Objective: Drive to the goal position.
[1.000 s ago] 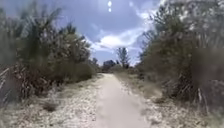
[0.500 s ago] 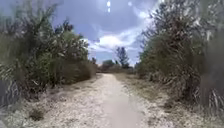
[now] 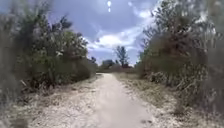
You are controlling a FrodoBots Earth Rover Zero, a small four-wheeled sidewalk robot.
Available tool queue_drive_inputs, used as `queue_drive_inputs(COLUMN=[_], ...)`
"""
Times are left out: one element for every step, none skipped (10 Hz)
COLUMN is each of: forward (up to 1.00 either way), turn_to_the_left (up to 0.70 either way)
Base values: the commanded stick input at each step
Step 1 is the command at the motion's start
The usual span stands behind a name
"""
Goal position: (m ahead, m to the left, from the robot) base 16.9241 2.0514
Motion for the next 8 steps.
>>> queue_drive_inputs(forward=[0.50,0.50,0.50,0.50,0.50,0.50,0.50,0.50], turn_to_the_left=[0.00,0.00,0.00,0.00,0.00,0.00,0.00,0.00])
